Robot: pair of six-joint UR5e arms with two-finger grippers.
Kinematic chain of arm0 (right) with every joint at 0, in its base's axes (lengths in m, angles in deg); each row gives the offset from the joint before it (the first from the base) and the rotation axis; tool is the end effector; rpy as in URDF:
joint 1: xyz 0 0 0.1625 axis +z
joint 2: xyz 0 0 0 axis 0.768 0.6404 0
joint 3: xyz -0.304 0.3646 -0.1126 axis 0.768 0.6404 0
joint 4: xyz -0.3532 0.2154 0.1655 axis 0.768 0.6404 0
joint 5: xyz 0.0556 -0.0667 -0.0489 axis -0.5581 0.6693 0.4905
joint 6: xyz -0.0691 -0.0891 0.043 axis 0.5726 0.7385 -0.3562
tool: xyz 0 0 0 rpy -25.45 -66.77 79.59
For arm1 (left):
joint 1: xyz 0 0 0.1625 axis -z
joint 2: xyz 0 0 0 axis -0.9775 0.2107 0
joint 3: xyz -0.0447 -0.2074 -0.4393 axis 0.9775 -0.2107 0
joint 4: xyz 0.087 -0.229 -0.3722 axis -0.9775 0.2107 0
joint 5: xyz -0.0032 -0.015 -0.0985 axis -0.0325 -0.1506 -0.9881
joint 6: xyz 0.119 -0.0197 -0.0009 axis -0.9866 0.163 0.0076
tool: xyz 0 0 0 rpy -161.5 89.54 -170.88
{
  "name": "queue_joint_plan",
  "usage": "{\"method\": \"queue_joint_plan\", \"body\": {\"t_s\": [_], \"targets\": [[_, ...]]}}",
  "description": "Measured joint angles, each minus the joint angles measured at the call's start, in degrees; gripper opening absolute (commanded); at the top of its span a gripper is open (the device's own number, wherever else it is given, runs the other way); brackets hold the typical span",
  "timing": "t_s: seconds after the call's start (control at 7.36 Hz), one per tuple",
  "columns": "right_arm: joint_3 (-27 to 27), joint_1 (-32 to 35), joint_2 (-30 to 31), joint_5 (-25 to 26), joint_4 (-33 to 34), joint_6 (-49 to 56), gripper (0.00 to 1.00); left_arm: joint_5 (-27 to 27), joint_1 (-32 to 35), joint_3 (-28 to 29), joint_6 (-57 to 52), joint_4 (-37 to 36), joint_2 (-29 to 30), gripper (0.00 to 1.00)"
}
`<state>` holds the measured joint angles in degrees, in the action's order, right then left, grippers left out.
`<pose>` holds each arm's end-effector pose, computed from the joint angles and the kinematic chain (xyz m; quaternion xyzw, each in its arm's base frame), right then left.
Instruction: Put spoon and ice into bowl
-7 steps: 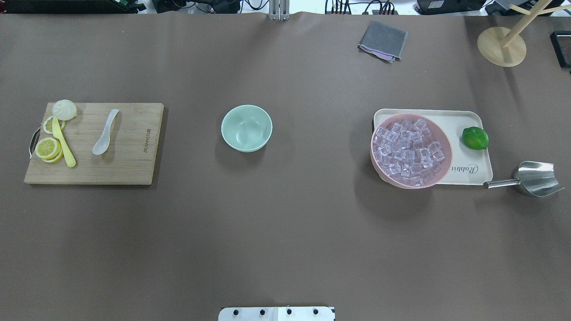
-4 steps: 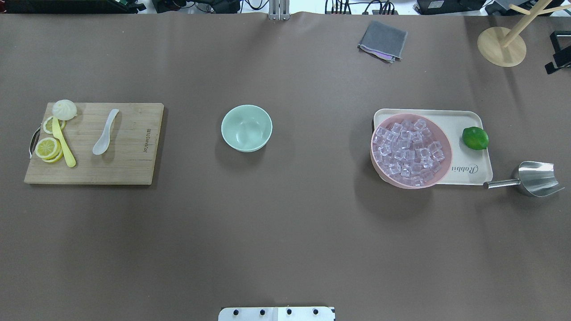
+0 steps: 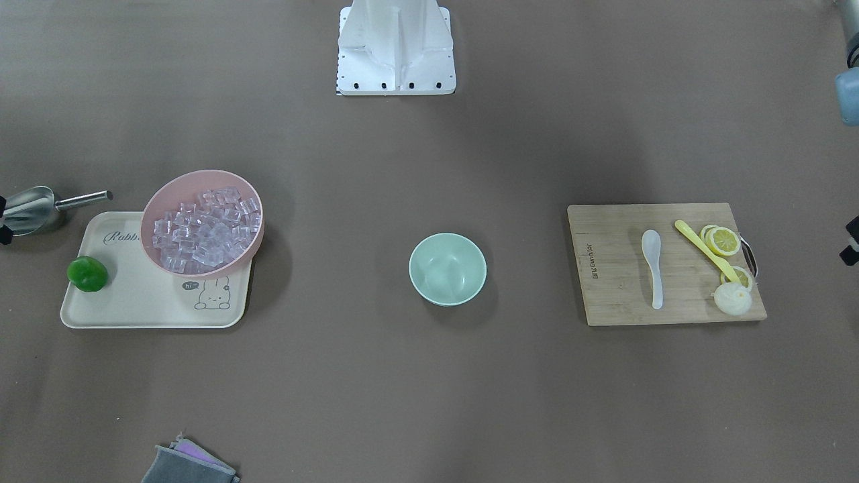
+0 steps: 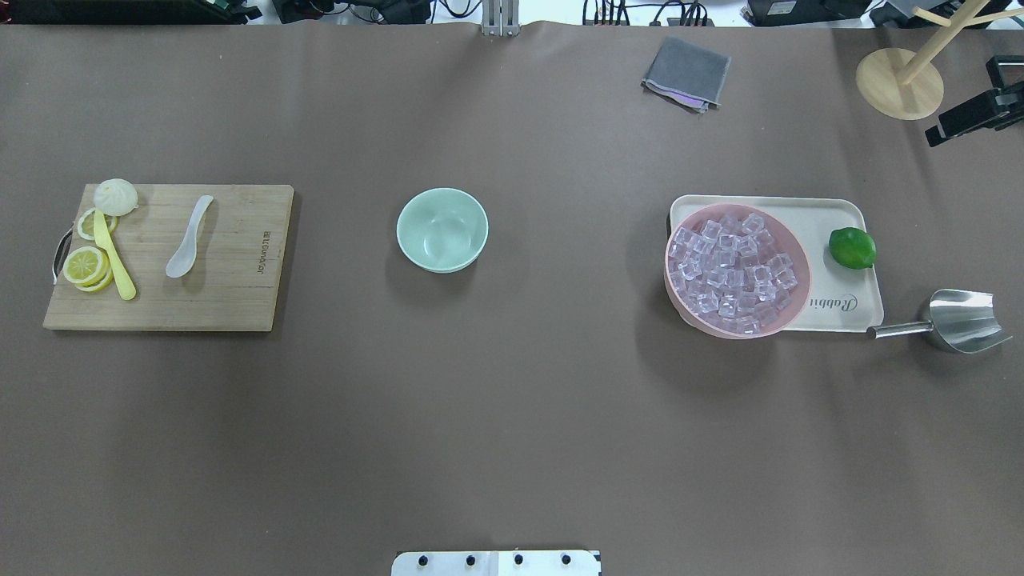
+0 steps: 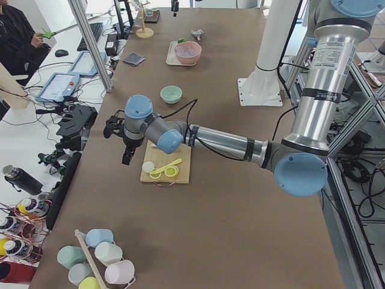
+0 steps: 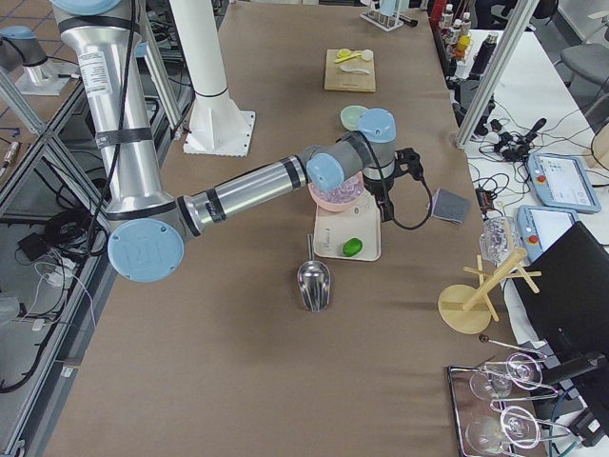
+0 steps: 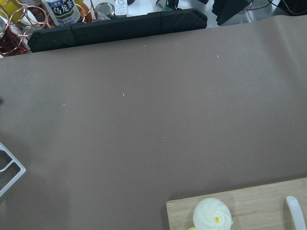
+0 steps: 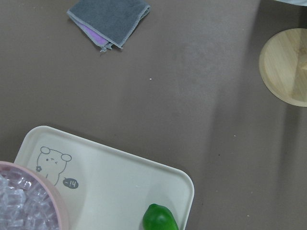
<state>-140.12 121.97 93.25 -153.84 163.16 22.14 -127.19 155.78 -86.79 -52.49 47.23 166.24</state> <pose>-0.1368 -0.5958 0.4906 0.1562 -0.3975 -0.0864 0.9001 0.0818 -0.6505 0.5605 0.1823 0.4119 -0.0156 0.8927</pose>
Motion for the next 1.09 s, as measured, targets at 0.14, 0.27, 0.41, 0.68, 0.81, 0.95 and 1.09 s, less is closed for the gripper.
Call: {"method": "queue_joint_plan", "body": {"t_s": [0.14,0.27,0.41,0.68,0.81,0.95,1.09], "targets": [[-0.2,-1.1,-0.1,0.8,-1.1,-2.1,1.0,1.6,-3.0,-0.2,7.9,4.1,0.2,0.99],[-0.4,-2.7,-0.7,1.3,-2.6,-6.0,1.0,5.0,-6.5,-0.5,15.0,7.5,0.6,0.99],[-0.5,-5.3,-2.2,2.0,-3.9,-10.2,1.0,8.0,-9.7,-0.6,19.1,9.0,1.3,0.99],[-0.9,-12.1,-6.5,6.8,-4.8,-18.8,0.99,11.0,-13.5,-0.6,22.5,9.7,2.1,0.99],[-1.3,-16.0,-7.8,10.6,-4.8,-21.9,0.97,11.7,-14.5,-0.6,23.6,9.9,2.2,0.99],[-1.5,-18.8,-8.5,13.3,-4.6,-23.4,0.95,12.1,-15.3,-0.7,24.9,10.0,2.2,0.99],[-1.6,-20.7,-8.7,14.5,-4.5,-24.6,0.89,12.3,-15.8,-0.8,25.9,10.1,2.3,0.99]]}}
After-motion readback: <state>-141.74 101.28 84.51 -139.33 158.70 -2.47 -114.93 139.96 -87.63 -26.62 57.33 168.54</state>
